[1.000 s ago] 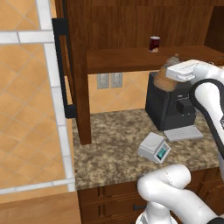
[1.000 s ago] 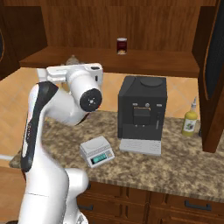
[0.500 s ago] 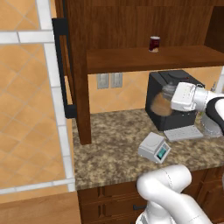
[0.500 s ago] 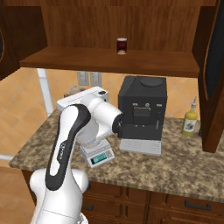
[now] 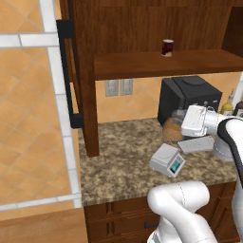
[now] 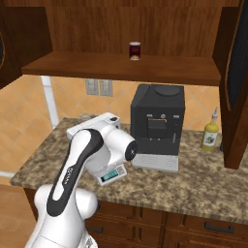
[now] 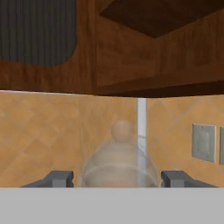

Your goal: Pick the honey bottle and place it on the digital scale for weighing, and close the cabinet.

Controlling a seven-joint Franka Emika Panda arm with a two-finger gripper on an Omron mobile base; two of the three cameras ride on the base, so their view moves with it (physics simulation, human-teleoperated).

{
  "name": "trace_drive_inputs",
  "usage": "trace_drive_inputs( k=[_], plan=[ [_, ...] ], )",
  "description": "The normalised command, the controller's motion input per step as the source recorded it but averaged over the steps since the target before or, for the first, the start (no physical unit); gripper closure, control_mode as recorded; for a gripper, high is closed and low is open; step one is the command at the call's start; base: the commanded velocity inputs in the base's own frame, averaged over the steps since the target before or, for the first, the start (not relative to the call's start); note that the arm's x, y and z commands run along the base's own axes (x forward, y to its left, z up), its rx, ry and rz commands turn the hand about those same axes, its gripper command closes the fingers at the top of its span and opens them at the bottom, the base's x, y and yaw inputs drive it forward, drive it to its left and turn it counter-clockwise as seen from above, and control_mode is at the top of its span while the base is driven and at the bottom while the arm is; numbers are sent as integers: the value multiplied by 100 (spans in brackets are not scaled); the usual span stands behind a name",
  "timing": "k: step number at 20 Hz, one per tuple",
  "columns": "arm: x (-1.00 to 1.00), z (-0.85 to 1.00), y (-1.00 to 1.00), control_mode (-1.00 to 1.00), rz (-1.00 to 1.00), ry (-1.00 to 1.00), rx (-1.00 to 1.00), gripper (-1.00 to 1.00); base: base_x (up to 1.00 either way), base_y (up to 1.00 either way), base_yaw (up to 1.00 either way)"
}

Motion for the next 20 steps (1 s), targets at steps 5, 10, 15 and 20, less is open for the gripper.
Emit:
trace_drive_inputs(
  k=[5,10,15,20],
  plan=[
    [1,-57,0,-100,0,0,-7,100,0,0,0],
    [0,-39,-2,-100,0,0,0,100,0,0,0],
    [8,-36,-15,-100,0,0,0,100,0,0,0],
    [22,-25,-13,-100,0,0,0,100,0,0,0]
  ],
)
